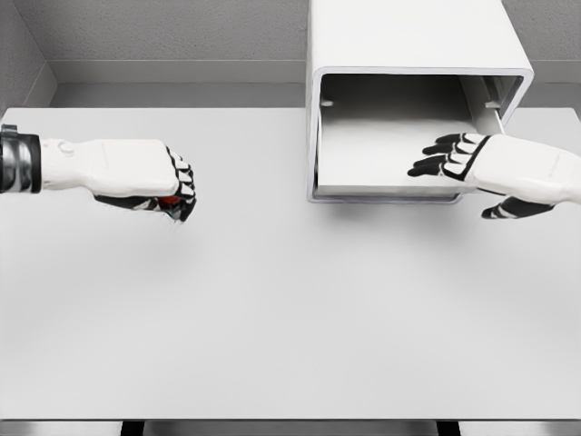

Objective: Slide open multi-storey tabletop storage cabinets and put open load switch and slide close multi-storey tabletop storage cabinets

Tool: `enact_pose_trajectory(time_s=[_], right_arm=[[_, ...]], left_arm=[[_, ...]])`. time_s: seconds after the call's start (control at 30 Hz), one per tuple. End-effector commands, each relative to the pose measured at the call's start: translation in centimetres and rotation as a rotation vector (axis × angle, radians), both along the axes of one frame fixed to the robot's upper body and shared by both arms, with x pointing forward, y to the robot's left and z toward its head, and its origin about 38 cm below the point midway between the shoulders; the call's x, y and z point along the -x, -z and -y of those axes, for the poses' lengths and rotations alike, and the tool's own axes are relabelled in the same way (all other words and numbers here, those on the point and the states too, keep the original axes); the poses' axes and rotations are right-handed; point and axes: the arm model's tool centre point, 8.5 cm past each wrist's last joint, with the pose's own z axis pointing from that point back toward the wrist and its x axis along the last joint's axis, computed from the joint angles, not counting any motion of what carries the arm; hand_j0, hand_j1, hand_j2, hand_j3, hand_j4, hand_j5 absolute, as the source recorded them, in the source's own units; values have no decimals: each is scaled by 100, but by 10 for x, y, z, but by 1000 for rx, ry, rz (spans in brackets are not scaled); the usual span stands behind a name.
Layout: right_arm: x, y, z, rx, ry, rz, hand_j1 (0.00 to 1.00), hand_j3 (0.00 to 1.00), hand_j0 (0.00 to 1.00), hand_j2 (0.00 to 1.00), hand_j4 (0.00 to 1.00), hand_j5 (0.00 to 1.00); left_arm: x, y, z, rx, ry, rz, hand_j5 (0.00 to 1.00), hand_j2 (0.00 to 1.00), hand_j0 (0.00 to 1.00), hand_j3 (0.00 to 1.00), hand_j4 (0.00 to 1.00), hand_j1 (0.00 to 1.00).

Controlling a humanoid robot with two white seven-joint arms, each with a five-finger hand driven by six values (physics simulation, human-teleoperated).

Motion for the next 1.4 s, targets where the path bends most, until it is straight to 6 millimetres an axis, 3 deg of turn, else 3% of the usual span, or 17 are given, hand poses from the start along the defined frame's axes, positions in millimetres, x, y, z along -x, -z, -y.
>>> enact_pose_trajectory(time_s=[0.0,0.1,0.2,0.37,0.53,0.63,0.73,0.77,0.8,0.9,0.93,1.0,1.1,1.2,1.37], right_arm=[[1,-7,5,-21,8,5,100,100,100,100,100,100],[1,-9,6,-26,9,1,100,100,100,100,100,100],[5,-22,23,-42,49,30,100,100,100,100,100,100],[10,-54,41,-79,81,81,100,100,100,100,100,100],[20,-89,60,-108,108,135,100,100,100,100,100,100],[28,-97,75,-105,146,150,100,100,100,100,100,100],[36,-84,87,-100,183,112,97,97,97,97,97,97],[40,-82,94,-100,204,109,82,82,82,82,82,82],[44,-80,100,-99,224,104,74,74,74,74,74,74],[57,-70,117,-95,277,77,63,63,63,63,63,63],[58,-62,118,-92,284,52,57,57,57,57,57,57],[61,-47,119,-85,290,5,44,44,44,44,44,44],[68,-16,120,-57,298,-90,44,44,44,44,44,44],[70,10,113,-18,281,-161,44,44,44,44,44,44],[69,37,98,4,237,-233,46,46,46,46,46,46]], left_arm=[[-1,0,13,29,24,-3,40,40,40,40,40,40],[-4,-6,31,60,60,13,40,40,40,40,40,40],[-7,-18,53,95,108,42,40,40,40,40,40,40],[-10,-54,88,157,187,124,40,40,40,40,40,40],[-8,-90,110,237,244,182,40,40,40,40,40,40],[-3,-119,119,284,289,205,40,40,40,40,40,40],[1,-133,130,298,323,228,41,41,41,41,41,41],[3,-136,139,309,346,232,42,42,42,42,42,42],[5,-136,149,321,367,229,42,42,42,42,42,42],[14,-142,183,339,441,251,42,42,42,42,42,42],[11,-141,190,333,441,260,42,42,42,42,42,42],[-13,-135,203,320,383,256,44,44,44,44,44,44],[-25,-121,229,257,369,264,44,44,44,44,44,44],[-27,-111,238,218,369,273,44,44,44,44,44,44],[-22,-100,251,194,397,257,47,47,47,47,47,47]])
